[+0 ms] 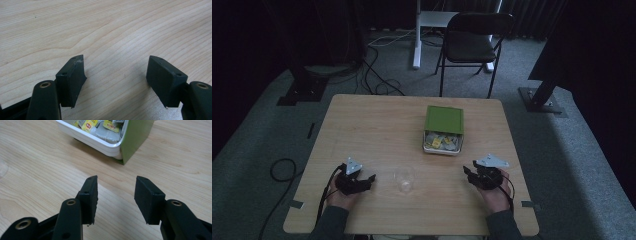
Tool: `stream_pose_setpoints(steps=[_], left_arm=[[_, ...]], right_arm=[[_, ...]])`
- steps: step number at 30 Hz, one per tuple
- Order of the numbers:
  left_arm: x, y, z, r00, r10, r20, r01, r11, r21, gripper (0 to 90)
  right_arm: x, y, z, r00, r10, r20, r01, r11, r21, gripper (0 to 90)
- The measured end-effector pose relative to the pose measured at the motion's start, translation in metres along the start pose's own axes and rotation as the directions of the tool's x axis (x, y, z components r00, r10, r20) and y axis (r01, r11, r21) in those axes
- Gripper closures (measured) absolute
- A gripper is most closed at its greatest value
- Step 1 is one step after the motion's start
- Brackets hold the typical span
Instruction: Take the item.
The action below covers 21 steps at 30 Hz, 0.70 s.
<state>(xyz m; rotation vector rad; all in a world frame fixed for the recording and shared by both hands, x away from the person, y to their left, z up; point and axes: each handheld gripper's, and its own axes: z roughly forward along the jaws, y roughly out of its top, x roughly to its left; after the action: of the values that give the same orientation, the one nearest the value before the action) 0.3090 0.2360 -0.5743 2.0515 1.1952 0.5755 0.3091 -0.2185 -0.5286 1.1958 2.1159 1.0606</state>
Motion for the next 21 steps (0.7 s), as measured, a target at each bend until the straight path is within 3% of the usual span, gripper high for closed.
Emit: stream_pose_setpoints(steps=[21], left_arm=[[0.000, 0.000, 0.000, 1.0000, -0.002, -0.001, 0.002, 1.0000, 0.000, 32.1]], right_arm=[[0.012, 0.016, 0.011, 0.9985, -0.034, -0.044, 0.032, 0.999, -0.038, 56.6]])
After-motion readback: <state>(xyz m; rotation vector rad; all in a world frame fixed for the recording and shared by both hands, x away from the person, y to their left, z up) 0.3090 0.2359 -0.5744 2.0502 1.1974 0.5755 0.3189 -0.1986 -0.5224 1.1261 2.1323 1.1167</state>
